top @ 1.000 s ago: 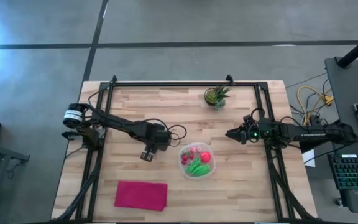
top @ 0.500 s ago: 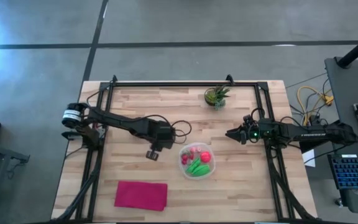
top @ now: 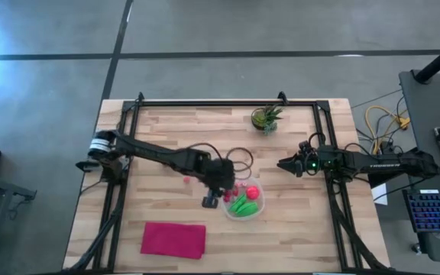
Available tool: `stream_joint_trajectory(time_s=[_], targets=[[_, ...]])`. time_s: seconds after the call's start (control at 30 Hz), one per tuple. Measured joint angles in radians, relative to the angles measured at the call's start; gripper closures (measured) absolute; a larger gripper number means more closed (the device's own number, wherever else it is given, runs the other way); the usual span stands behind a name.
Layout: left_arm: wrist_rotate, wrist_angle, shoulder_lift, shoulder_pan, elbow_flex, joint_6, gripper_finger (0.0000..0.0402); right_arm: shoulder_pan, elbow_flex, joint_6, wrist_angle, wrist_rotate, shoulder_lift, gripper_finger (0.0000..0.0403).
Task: Pick and placing Produce into tupperware
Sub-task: Put the cherry into the container, then put the peach into the container
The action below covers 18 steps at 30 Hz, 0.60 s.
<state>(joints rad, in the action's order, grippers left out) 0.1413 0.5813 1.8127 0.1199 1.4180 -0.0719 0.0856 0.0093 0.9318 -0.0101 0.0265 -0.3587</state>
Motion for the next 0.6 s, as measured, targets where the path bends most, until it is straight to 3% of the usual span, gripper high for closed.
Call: stream_joint_trajectory(time_s=[0.17, 0.33, 0.6], targets=[[0.000, 0.000, 0.080, 0.020, 0.049, 0.065, 0.0266, 0.000, 0.000, 0.008, 0.000, 0.000, -0.011, 0.0161], [-0.004, 0.025, 0.080, 0.025, 0.075, 0.066, 0.0221, 0.000, 0.000, 0.011, 0.000, 0.000, -0.011, 0.0161], [-0.211, 0.452, -0.061, 0.000, 0.038, -0.072, 0.0188, 0.000, 0.000, 0.004, 0.001, -0.002, -0.018, 0.0161]])
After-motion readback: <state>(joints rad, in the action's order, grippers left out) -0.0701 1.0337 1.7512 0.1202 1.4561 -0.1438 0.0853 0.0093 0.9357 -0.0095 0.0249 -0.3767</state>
